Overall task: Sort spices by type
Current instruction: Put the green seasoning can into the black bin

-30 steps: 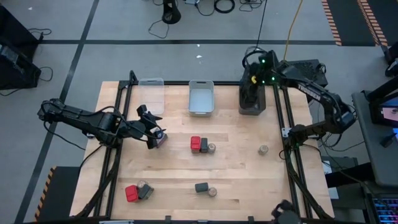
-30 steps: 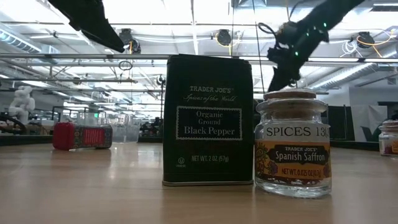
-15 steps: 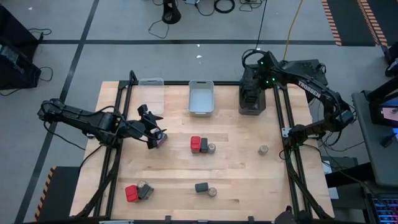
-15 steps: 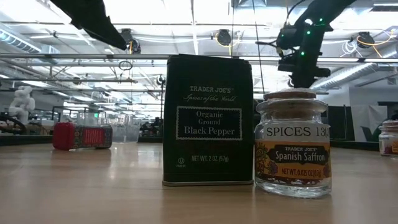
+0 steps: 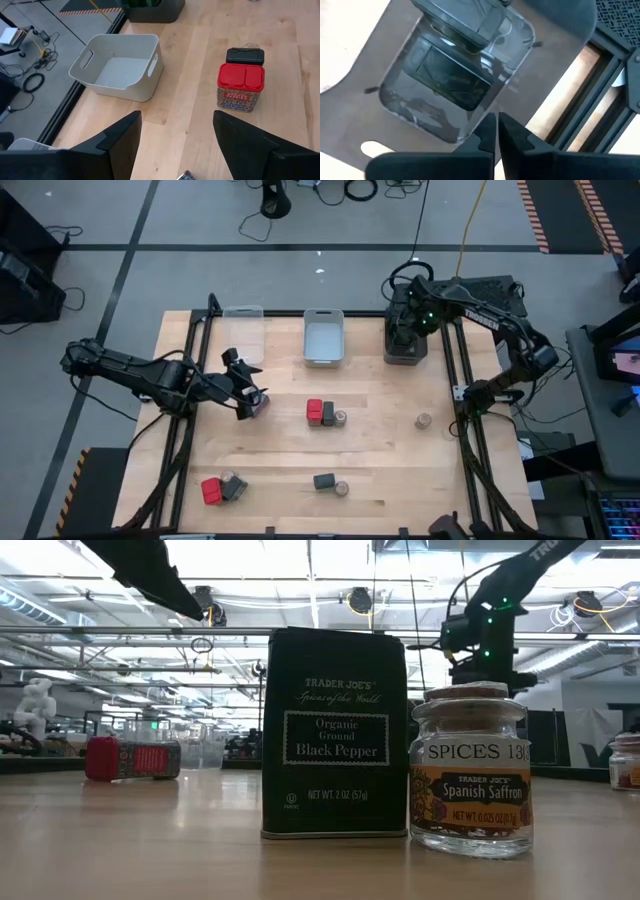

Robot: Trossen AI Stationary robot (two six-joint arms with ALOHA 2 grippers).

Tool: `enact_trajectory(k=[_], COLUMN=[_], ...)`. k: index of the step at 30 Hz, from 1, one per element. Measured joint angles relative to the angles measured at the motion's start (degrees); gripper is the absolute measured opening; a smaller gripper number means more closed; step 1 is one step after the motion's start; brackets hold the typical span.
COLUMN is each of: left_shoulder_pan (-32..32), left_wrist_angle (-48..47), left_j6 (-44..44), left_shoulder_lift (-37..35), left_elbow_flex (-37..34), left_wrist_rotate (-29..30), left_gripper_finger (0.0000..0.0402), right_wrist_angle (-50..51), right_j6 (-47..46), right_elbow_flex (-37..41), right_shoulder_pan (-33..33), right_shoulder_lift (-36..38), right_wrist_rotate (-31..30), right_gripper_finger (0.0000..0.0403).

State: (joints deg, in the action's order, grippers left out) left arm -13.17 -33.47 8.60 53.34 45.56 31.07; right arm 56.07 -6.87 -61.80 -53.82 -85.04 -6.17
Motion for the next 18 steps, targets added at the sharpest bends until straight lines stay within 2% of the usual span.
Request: enact_trajectory(k=[18], left_shoulder_pan=[0.00], left_wrist_angle=[0.00], left_j6=[-0.04], left_shoulder_lift=[0.00], left_elbow_flex=[0.00], left_wrist_rotate=[-0.85], left_gripper_finger=[0.0254], right_wrist_angle=[-3.73], right_j6=[-0.77], right_elbow_flex=[0.13], right_shoulder_pan=[0.31], right_shoulder_lift=[-2.07], right_wrist_rotate=[0.46], right_gripper_finger=[0.0000])
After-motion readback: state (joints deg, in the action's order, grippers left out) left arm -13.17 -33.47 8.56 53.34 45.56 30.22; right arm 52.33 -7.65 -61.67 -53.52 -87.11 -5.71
